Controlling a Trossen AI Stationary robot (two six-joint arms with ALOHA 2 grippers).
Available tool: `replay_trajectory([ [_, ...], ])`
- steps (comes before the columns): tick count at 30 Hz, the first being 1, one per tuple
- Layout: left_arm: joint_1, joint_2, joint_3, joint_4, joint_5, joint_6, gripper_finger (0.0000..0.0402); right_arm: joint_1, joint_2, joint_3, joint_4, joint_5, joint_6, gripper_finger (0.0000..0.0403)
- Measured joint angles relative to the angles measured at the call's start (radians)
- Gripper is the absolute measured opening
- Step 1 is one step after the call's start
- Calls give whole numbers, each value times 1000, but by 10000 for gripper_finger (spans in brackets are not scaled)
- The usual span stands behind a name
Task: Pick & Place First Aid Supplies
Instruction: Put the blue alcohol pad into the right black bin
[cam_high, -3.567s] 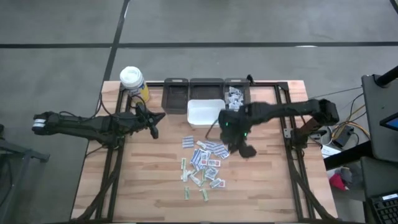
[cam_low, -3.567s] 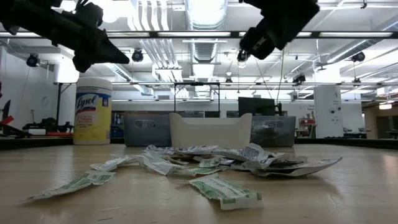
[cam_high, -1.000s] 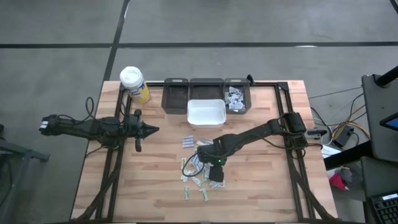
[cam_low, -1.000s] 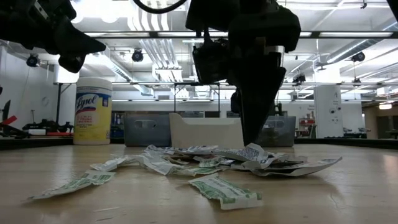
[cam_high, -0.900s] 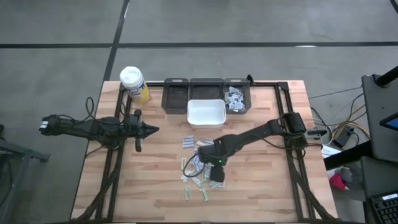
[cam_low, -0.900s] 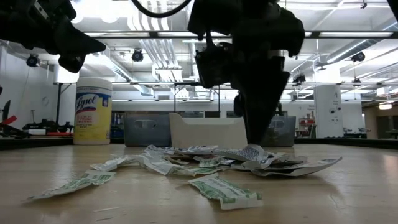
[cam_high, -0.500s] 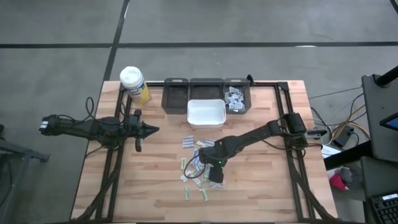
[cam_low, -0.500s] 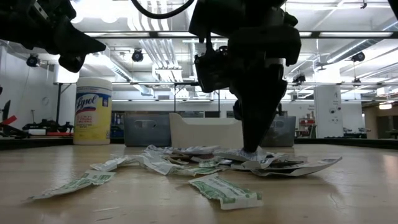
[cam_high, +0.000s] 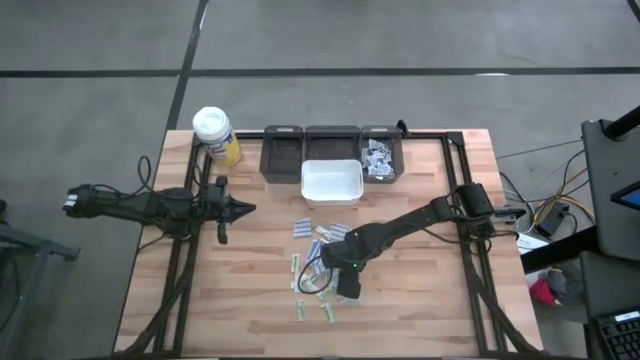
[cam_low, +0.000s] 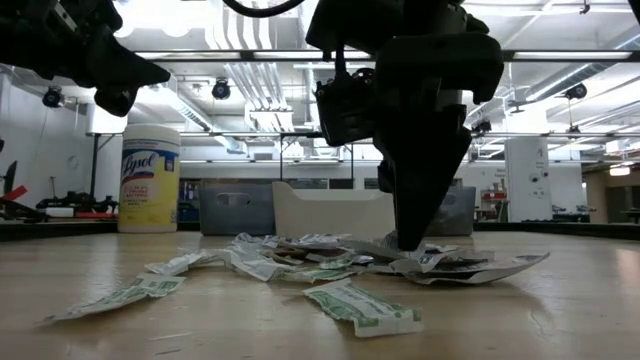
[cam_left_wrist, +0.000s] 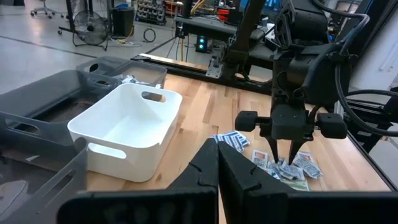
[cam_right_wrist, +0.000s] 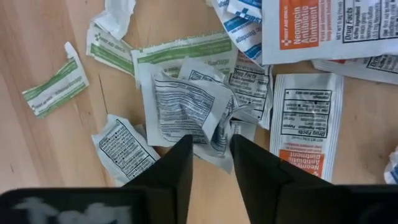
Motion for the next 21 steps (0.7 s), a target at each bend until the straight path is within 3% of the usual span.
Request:
replay_trajectory([
  [13, 0, 1, -13, -2, 0, -13, 0, 0, 0, 0, 0, -8, 10, 17],
  [21, 0, 0, -13, 0, 10, -27, 0, 0, -22, 25, -104, -35, 25, 9],
])
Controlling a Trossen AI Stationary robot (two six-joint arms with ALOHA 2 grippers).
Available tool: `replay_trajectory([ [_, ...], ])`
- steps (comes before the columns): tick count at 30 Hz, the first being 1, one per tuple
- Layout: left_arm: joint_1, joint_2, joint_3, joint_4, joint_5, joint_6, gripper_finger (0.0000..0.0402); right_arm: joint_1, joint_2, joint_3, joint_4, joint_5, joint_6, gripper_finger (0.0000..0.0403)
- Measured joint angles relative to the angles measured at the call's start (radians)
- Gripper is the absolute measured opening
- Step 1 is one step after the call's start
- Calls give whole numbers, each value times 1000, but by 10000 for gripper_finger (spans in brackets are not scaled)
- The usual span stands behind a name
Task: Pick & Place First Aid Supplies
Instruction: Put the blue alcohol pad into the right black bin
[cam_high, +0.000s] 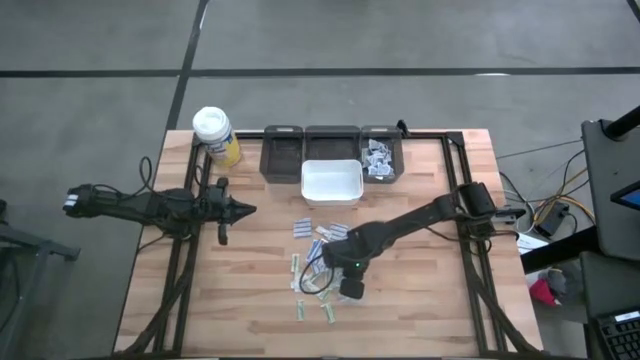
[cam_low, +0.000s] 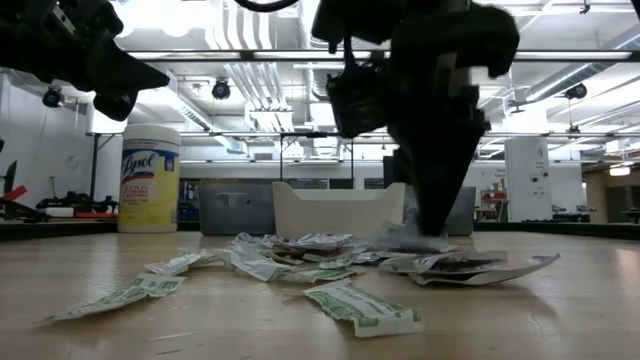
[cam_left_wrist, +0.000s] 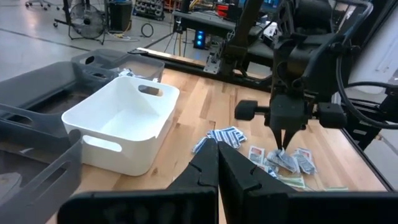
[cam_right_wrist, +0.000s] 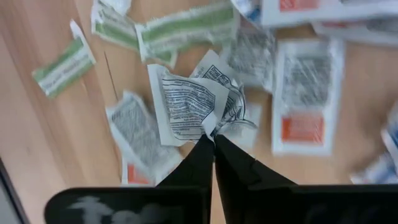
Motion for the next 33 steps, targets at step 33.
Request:
replay_trajectory([
  [33, 0, 0, -1, 25, -2, 1, 0, -3, -6, -63, -239, 4, 6, 44],
])
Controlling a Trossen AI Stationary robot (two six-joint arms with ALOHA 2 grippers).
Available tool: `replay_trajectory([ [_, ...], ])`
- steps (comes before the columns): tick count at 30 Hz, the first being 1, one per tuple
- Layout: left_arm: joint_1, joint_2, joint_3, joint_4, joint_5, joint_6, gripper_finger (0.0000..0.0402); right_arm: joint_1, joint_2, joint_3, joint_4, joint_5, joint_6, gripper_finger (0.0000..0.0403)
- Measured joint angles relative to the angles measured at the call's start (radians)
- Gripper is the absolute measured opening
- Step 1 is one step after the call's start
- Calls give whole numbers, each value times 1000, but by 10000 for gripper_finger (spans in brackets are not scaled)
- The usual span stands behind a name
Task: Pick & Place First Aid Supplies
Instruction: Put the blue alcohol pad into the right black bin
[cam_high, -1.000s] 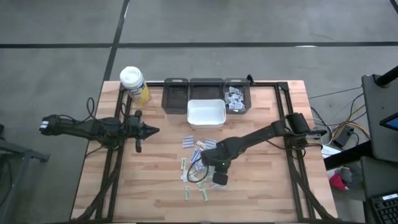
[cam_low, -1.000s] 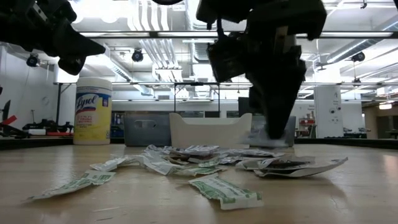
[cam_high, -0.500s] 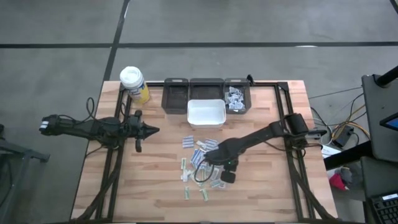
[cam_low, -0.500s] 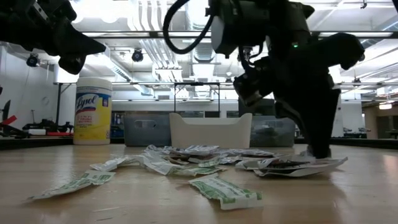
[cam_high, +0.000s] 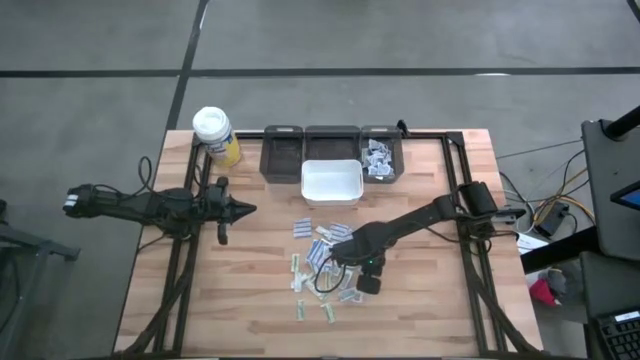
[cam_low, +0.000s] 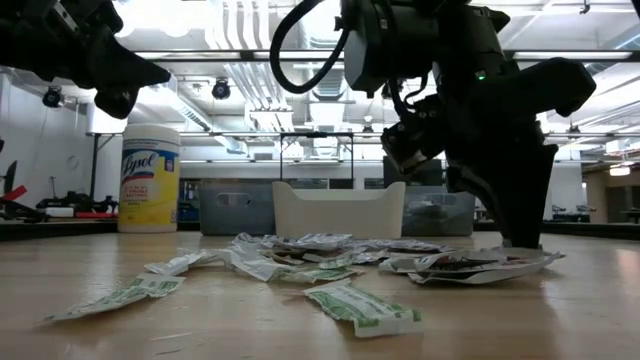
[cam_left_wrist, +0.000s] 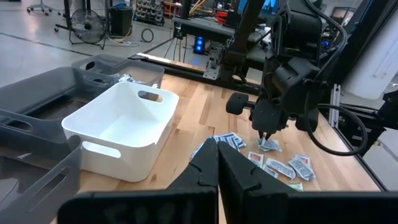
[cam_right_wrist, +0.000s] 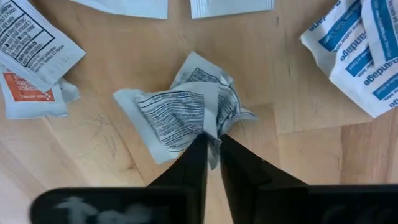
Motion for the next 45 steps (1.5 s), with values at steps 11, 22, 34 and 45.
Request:
replay_trajectory([
  [11, 0, 0, 0, -1, 0, 2, 0, 0, 0, 0, -16, -7, -26, 77],
  [22, 0, 0, 0, 2, 0, 22, 0, 0, -7, 0, -45, -53, -24, 22],
  [34, 0, 0, 0, 8, -1, 25, 0, 0, -89, 3, -85, -51, -16, 9],
  [45, 0, 0, 0, 9, -1, 28, 0, -8, -46, -2, -24, 29, -50, 9],
])
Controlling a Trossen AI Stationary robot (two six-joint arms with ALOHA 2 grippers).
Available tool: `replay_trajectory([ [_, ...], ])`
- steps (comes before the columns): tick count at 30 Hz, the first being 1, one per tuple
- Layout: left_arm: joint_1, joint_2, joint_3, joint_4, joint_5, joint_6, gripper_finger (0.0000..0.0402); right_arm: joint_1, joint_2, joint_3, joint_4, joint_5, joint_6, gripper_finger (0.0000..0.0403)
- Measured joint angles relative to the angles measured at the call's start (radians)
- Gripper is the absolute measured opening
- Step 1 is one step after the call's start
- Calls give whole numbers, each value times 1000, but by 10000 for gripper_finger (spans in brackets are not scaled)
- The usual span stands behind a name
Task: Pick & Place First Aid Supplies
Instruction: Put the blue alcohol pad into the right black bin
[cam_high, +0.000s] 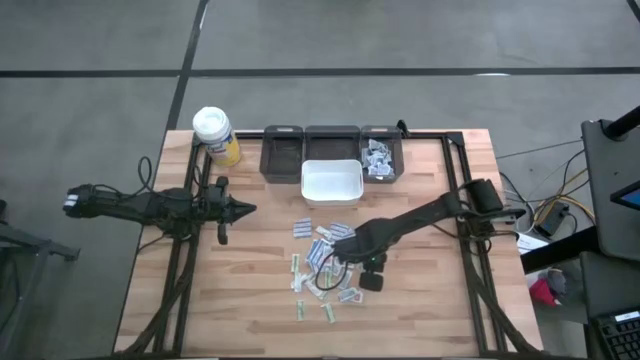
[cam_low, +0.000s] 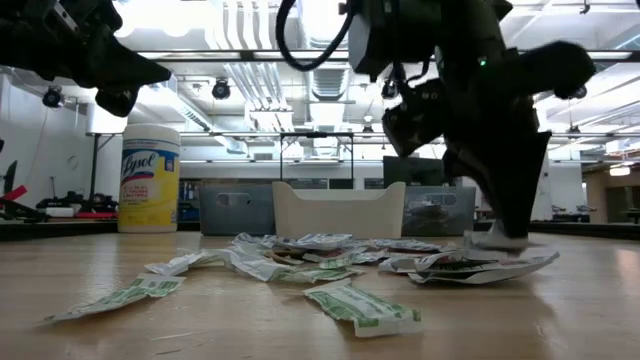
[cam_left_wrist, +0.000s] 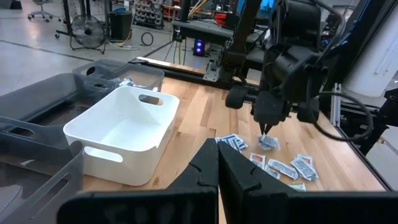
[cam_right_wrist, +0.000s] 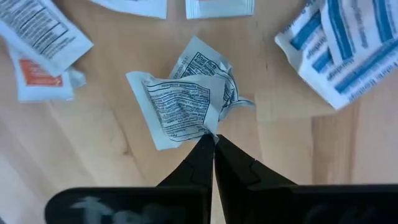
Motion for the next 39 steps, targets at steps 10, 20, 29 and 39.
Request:
replay_trajectory([
  [10, 0, 0, 0, 4, 0, 0, 0, -3, 19, -4, 28, -1, -30, 9],
  [20, 0, 0, 0, 4, 0, 1, 0, -4, 19, -4, 34, -3, -37, 40],
  [29, 0, 0, 0, 4, 0, 1, 0, -4, 19, -4, 41, -3, -37, 85],
  [39, 0, 0, 0, 4, 0, 1, 0, -4, 17, 3, 42, -5, -37, 37],
])
